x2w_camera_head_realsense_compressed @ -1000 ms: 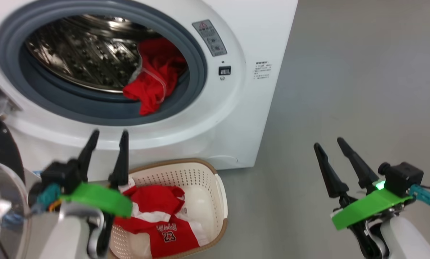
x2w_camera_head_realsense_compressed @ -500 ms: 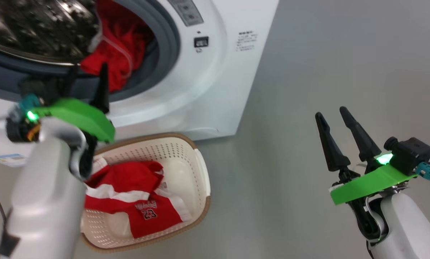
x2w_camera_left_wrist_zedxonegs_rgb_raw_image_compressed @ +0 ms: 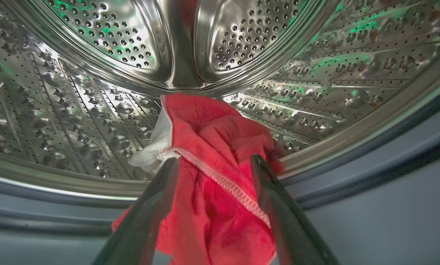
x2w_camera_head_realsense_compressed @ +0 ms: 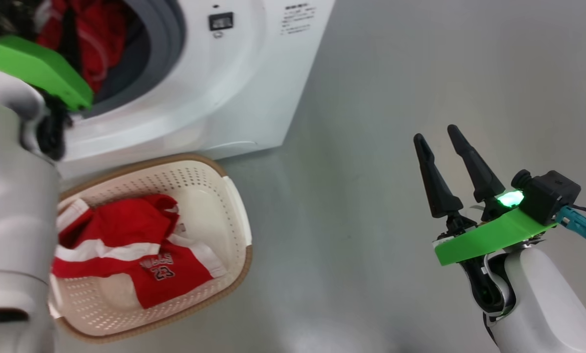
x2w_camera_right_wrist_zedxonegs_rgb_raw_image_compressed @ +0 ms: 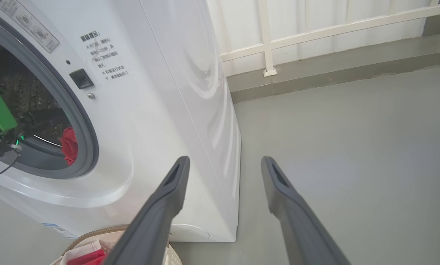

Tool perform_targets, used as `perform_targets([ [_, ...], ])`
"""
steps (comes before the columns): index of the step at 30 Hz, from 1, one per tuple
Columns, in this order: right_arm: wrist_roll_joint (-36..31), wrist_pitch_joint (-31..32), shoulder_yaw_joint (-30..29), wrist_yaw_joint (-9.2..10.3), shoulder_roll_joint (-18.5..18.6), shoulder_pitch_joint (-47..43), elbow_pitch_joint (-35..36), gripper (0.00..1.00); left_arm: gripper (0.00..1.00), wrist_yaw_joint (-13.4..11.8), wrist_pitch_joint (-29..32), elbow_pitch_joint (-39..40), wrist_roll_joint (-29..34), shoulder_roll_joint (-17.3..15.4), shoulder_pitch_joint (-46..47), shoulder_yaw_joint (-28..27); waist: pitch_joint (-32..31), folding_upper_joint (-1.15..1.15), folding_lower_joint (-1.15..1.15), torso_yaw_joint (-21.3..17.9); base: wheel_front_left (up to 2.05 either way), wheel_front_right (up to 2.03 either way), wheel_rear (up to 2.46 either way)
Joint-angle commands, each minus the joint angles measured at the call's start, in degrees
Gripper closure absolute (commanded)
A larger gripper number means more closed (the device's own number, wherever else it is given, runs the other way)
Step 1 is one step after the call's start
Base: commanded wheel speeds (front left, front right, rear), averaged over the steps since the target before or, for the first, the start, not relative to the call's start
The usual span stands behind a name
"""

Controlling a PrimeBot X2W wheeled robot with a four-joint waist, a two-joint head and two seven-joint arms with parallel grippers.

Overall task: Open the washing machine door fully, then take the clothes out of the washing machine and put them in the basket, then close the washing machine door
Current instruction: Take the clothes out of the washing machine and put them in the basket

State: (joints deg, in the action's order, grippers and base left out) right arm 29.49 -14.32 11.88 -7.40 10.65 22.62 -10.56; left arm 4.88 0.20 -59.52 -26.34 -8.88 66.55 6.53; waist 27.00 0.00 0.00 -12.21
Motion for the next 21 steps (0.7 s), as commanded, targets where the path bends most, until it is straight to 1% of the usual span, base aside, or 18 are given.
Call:
perform_targets([
  [1,0.36,-0.68,0.95,-0.09,-0.19,0.58,1.53,0.00,0.00,0.50,-0.07,0.87,-0.01,-2.70,1.61,-0.98,2.22,0.00,0.00,-2.26,0.00,0.00,0.00],
  [3,0.37,-0.68,0.95,-0.09,-0.41,0.79,1.63,0.00,0.00,0.30,0.36,-1.01,-0.09,-3.28,3.32,-1.03,2.85,0.00,0.00,-2.87,0.00,0.00,0.00],
  [7,0.43,-0.68,0.94,-0.09,-0.81,1.01,1.73,0.00,0.00,-1.35,2.61,-5.05,0.30,-4.62,6.41,-0.72,4.03,0.00,0.00,-3.84,0.00,0.00,0.00],
  [15,0.38,-0.68,1.06,-0.09,-1.88,1.67,2.27,0.00,0.00,-2.87,3.30,-9.27,-0.34,-5.78,11.33,-1.06,6.51,0.00,0.00,-4.99,0.00,0.00,0.00],
  [17,0.37,-0.68,1.00,-0.09,-2.04,1.80,2.36,0.00,0.00,-3.76,4.89,-10.54,-0.39,-5.85,12.15,-0.95,7.07,0.00,0.00,-5.11,0.00,0.00,0.00],
  [21,0.32,-0.68,0.73,-0.09,-2.18,1.89,2.36,0.00,0.00,-5.83,10.21,-12.60,0.29,-6.04,12.50,0.21,7.51,0.00,0.00,-5.25,0.00,0.00,0.00],
])
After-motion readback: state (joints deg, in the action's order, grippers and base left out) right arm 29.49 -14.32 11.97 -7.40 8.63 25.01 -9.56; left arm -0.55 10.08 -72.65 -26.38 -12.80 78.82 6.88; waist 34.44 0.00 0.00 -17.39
